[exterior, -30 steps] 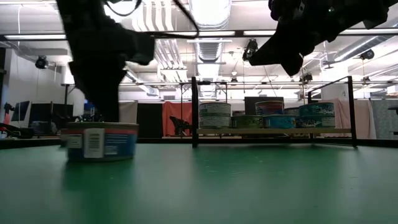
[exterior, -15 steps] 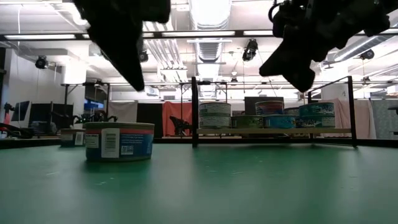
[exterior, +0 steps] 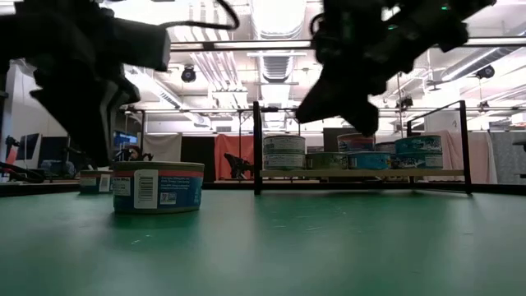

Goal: Stack canned seafood by type on shelf
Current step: Stack the blue/pink tuna can on top of the blue/pink tuna can on the shelf

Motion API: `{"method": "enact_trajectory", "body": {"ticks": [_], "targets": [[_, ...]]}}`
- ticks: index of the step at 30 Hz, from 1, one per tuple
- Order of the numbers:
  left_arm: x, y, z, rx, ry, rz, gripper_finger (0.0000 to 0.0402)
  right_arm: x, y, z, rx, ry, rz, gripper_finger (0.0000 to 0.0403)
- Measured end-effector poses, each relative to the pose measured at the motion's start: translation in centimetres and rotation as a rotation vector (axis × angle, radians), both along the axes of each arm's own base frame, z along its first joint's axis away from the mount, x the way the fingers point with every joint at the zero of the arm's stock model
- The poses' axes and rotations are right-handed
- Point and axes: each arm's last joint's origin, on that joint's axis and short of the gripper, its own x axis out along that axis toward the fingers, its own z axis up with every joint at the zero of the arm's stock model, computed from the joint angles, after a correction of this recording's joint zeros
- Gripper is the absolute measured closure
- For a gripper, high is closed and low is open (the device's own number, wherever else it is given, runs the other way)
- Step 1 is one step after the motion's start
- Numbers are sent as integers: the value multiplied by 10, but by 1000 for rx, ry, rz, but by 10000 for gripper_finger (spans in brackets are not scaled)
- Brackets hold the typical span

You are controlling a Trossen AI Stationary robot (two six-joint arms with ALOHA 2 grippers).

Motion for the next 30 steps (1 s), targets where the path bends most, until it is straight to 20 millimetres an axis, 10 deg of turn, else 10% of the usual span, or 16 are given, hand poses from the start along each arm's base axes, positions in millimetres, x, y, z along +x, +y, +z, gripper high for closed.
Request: {"method": "enact_trajectory", "body": {"ticks": [13,30], "targets": [[2,-6,4,70,-81,-68,401,58,13,-17,52,35,-53,361],[-5,-3,-11,100,-74,-56,401,91,19,-31,41,43,-72,196]]}}
